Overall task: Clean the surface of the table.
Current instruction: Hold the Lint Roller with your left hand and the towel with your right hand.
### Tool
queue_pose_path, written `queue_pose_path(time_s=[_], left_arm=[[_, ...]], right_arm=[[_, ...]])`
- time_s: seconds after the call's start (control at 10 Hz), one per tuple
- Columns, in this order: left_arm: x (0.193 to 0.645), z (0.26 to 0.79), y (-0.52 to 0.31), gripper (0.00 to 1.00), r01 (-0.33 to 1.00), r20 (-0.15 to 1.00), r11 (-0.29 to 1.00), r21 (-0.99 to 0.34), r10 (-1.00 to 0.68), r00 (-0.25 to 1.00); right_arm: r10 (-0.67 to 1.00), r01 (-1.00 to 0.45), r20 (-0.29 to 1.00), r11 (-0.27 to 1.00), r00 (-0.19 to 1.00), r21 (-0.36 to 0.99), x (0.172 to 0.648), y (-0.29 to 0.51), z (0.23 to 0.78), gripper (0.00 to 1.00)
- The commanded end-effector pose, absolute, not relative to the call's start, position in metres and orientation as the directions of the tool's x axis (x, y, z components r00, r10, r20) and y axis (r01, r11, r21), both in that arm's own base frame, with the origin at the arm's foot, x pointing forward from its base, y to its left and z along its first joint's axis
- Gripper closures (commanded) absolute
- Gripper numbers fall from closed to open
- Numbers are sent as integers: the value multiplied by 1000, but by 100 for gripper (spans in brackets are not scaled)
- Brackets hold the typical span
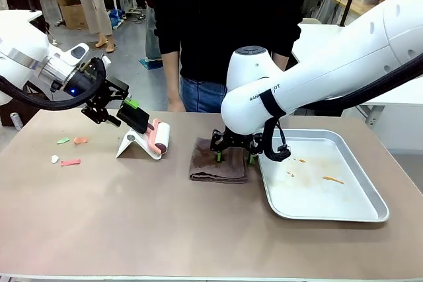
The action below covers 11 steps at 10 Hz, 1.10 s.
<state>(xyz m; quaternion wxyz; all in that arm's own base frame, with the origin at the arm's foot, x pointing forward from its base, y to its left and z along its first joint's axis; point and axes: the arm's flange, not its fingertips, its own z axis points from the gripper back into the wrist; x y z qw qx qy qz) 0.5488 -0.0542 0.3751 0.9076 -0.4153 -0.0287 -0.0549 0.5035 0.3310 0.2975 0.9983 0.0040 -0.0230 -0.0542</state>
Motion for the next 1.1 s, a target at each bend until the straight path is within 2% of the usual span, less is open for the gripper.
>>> queue_pose_path(time_s=[0.0,0.7,0.8,0.9,1.0], left_arm=[[548,373,-55,0,135,139,631,-764,-44,989],[549,373,-59,0,137,153,631,-764,-29,988],[550,373,-60,55,139,152,634,-761,-33,988],[550,374,-61,59,141,152,637,-758,-37,988],[550,374,-61,100,144,155,638,-757,-39,987]], right_arm=[[-128,126,58,992,990,32,506,336,295,0],[-129,126,57,991,990,42,507,338,295,0],[-134,131,54,990,990,45,507,337,295,22],[-141,138,44,989,989,55,507,338,295,57],[-139,136,44,989,989,66,507,338,295,78]])
